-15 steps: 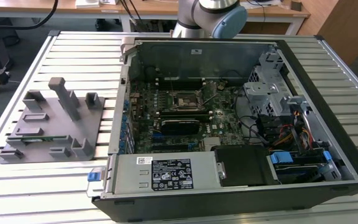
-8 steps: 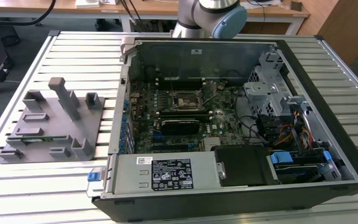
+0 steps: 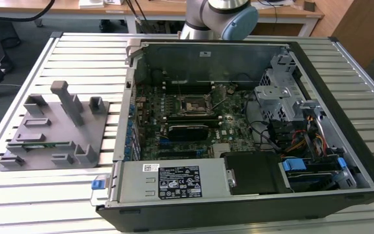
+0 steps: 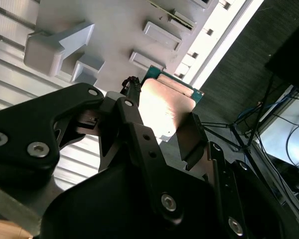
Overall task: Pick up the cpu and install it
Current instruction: 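Pick up the cpu and move it towards the insertion slot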
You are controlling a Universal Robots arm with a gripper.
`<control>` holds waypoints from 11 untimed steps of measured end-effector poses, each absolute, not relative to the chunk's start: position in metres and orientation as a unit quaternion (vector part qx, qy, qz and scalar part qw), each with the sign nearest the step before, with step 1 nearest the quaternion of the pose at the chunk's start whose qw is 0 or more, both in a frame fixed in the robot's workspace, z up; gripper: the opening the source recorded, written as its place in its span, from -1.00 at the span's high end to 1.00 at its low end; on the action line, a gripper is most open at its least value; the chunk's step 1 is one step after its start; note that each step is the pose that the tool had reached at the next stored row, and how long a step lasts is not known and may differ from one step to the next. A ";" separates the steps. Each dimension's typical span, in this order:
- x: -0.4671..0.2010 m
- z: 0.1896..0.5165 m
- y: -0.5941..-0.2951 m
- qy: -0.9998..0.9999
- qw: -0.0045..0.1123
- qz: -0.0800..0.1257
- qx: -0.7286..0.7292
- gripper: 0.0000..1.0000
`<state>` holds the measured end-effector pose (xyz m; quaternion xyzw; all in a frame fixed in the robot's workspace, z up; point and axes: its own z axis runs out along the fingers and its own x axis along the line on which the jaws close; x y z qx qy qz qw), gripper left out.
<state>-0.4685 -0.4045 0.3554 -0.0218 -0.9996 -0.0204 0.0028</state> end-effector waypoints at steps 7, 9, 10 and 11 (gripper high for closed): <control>-0.468 0.358 -0.404 -1.000 0.003 -0.020 -0.022 -0.08; -0.468 0.359 -0.404 -1.000 0.003 -0.020 -0.022 -0.08; -0.468 0.359 -0.404 -1.000 0.003 -0.020 -0.022 -0.08; -0.468 0.360 -0.404 -1.000 0.003 -0.020 -0.022 -0.08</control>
